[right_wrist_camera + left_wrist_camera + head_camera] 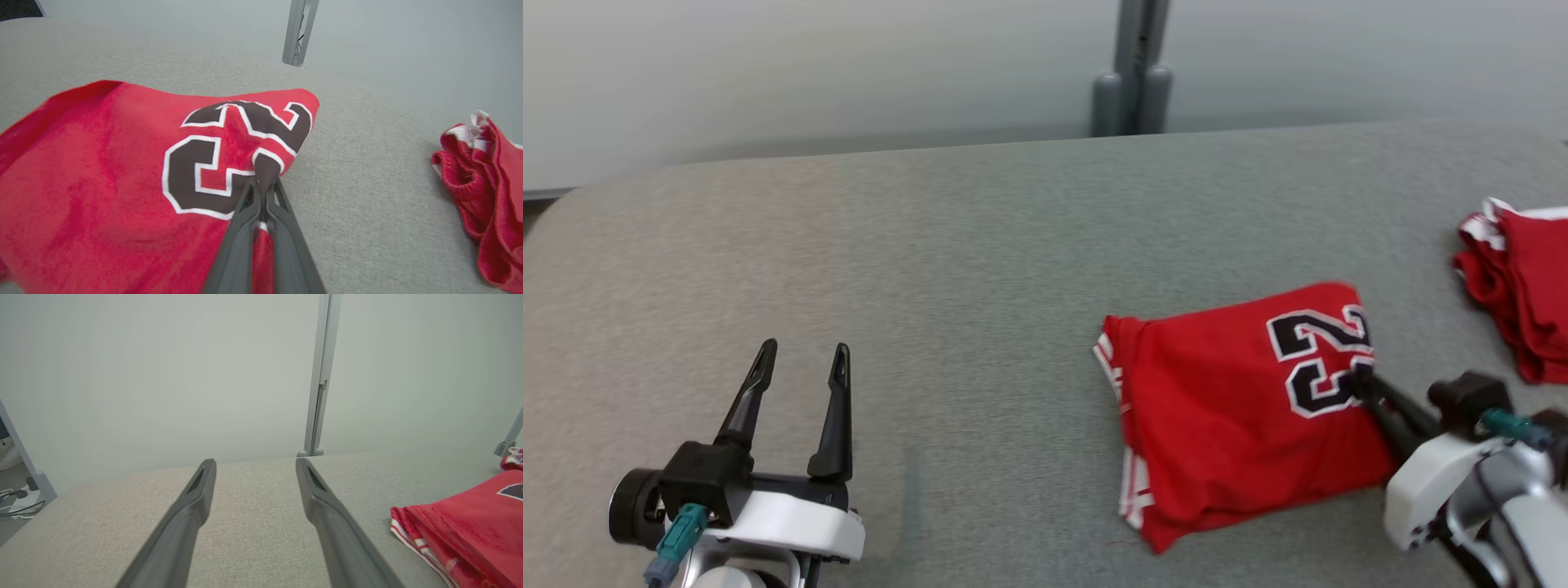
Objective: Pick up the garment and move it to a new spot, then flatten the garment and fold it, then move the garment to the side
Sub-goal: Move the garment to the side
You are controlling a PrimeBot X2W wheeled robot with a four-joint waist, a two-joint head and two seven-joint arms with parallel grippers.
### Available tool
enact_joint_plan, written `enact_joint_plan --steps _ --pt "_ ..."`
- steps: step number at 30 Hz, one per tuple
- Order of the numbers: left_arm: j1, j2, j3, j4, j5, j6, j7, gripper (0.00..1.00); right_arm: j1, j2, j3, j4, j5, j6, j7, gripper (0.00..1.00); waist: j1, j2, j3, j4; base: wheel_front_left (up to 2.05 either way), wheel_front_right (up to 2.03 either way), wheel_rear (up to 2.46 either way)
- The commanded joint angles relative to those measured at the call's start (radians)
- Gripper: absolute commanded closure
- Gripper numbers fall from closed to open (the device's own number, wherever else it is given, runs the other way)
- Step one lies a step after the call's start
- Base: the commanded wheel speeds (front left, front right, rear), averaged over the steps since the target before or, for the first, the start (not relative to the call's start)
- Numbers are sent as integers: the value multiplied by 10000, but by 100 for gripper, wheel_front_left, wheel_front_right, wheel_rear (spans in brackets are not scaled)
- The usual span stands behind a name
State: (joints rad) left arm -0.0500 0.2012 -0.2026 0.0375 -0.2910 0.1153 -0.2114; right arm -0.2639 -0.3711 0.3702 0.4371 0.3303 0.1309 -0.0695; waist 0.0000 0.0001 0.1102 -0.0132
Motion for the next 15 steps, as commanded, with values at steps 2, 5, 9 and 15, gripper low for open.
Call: enact_joint_plan --steps 2,5,9,15 --pt "-349 71 -64 -162 98 -49 39 0 -660 -660 163 -110 95 -2 -13 100 0 -1 380 -944 0 0 0" --pt "-641 156 -177 -281 176 -136 161 0 -1473 -1331 222 56 316 -2 -164 100 0 -1 800 -1277 0 0 0" --pt "-1156 299 -289 -554 333 -223 333 0 -2620 -1966 50 530 522 -2 -497 100 0 -1 1562 -1547 0 0 0" --pt "-1914 588 -431 -956 534 -403 678 0 -4118 -2529 -947 1870 784 -2 -1243 100 0 -1 2865 -1573 0 0 0"
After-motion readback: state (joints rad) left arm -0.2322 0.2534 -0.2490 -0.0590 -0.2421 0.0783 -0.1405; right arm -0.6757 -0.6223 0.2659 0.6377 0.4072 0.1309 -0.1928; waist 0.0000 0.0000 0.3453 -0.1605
